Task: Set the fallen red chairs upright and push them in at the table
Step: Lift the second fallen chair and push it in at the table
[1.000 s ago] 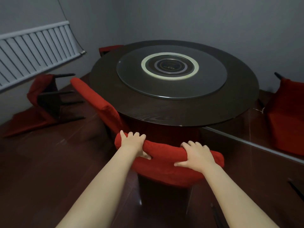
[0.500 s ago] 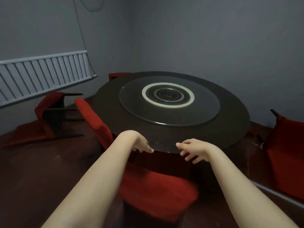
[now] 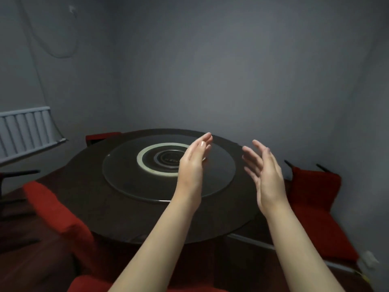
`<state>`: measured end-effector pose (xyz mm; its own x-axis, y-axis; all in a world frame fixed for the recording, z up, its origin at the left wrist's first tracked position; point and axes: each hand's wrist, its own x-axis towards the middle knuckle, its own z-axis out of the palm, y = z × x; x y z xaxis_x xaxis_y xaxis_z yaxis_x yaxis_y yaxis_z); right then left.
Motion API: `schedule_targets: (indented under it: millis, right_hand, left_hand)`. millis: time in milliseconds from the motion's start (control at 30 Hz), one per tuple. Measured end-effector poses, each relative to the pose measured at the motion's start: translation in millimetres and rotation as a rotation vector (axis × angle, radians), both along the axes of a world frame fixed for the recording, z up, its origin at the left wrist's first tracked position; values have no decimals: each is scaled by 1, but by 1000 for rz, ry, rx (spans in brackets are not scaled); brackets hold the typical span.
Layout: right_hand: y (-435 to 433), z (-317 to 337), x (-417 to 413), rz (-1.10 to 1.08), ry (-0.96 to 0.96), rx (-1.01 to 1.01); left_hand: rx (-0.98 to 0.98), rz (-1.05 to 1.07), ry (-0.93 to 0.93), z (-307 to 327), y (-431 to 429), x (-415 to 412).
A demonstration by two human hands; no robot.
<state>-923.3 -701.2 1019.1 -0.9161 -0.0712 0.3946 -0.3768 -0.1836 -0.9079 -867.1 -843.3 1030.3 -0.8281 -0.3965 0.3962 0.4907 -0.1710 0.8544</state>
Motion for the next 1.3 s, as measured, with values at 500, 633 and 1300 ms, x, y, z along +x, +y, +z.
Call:
schedule_targets:
  millis: [500,633,1300]
  right_hand:
    - [-7,-34,41,-382,143,-105]
    - [9,-42,61,-469,166,-90]
    - [245,-77,358,-1243,151,-79]
  left_hand:
    - [-71,-421,197,-15,-12,-16]
    - [-56,-515,200,-19,5,-16]
    - [-9,-1170,34,-64,298,201]
